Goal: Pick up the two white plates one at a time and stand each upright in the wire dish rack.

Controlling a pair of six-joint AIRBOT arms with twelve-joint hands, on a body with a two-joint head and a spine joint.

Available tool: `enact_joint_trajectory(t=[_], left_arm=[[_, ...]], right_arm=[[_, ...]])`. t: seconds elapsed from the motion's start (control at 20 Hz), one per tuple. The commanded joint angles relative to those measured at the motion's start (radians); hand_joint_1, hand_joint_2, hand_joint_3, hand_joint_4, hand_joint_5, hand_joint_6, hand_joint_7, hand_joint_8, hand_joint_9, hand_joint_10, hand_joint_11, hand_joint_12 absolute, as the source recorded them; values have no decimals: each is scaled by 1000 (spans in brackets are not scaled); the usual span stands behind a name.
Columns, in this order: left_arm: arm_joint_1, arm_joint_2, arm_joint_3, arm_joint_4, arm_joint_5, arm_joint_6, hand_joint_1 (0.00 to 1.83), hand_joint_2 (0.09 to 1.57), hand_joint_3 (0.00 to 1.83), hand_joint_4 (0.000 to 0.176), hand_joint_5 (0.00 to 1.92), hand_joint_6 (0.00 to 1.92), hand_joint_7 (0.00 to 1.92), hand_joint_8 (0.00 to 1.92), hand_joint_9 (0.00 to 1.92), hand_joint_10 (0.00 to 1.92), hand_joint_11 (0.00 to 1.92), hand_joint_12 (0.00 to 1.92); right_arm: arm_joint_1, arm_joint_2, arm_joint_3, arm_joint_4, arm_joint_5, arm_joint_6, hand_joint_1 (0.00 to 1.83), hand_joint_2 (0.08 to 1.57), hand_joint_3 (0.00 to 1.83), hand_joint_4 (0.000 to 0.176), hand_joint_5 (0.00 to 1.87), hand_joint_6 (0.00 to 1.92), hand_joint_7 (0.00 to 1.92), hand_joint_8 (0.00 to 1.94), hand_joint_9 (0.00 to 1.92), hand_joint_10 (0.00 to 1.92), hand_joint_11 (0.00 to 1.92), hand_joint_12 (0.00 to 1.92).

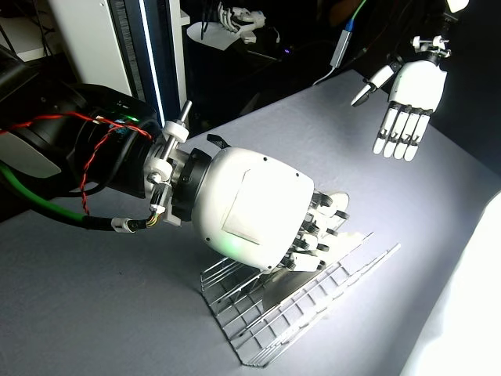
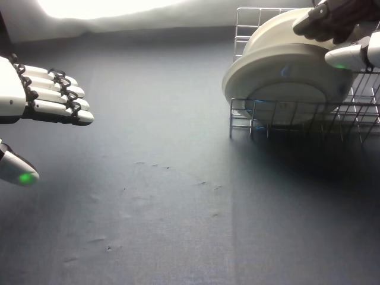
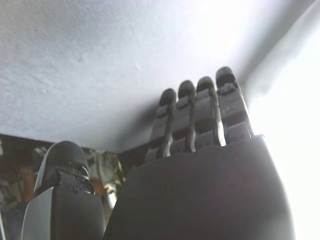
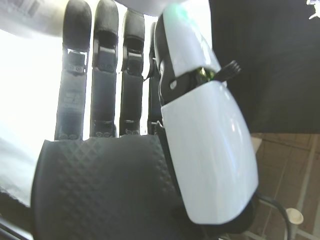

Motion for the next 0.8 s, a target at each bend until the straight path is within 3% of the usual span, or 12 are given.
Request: enact_joint_trajectory(t=[0.0, 0.3, 0.4, 0.55, 0.6, 0.65, 0.75], left_arm=[[-6, 6, -1, -58, -12, 2, 0, 1110, 2, 0, 75, 3, 60, 2, 7, 2, 0, 0], [-4, 7, -12, -58, -40, 1, 0, 1119, 6, 0, 77, 6, 53, 1, 5, 2, 0, 0], [-4, 9, -18, -59, -53, 1, 0, 1104, 0, 0, 72, 3, 57, 3, 4, 1, 0, 0], [-5, 15, -49, -63, -90, 1, 0, 1100, 0, 0, 64, 0, 53, 1, 0, 0, 0, 0], [-5, 17, -59, -64, -101, 1, 0, 1111, 2, 0, 73, 4, 59, 3, 10, 4, 0, 0], [-4, 21, -82, -64, -106, 1, 0, 1105, 0, 0, 73, 4, 47, 0, 1, 0, 0, 0], [-5, 29, -105, -64, -112, 9, 0, 1108, 0, 0, 80, 6, 57, 5, 5, 2, 0, 0]], right_arm=[[21, 9, -2, 13, 123, 7, 1240, 1127, 0, 0, 811, 1, 812, 0, 837, 0, 443, 1029], [87, 17, -66, -32, 113, 7, 1173, 1109, 0, 0, 657, 0, 663, 0, 646, 0, 208, 1074], [99, 19, -91, -59, 113, 8, 1083, 1156, 2, 0, 533, 0, 515, 0, 491, 0, 70, 1103], [112, 18, -125, -182, 125, 8, 1057, 1158, 2, 0, 504, 0, 488, 0, 455, 0, 29, 1102], [112, 18, -129, -217, 128, 8, 1080, 1113, 0, 0, 409, 0, 424, 0, 400, 0, 5, 966], [111, 17, -132, -309, 139, 8, 966, 1088, 0, 0, 286, 0, 297, 2, 267, 0, 0, 708], [106, 16, -133, -379, 150, 8, 897, 1053, 0, 0, 138, 0, 130, 2, 98, 0, 0, 367]])
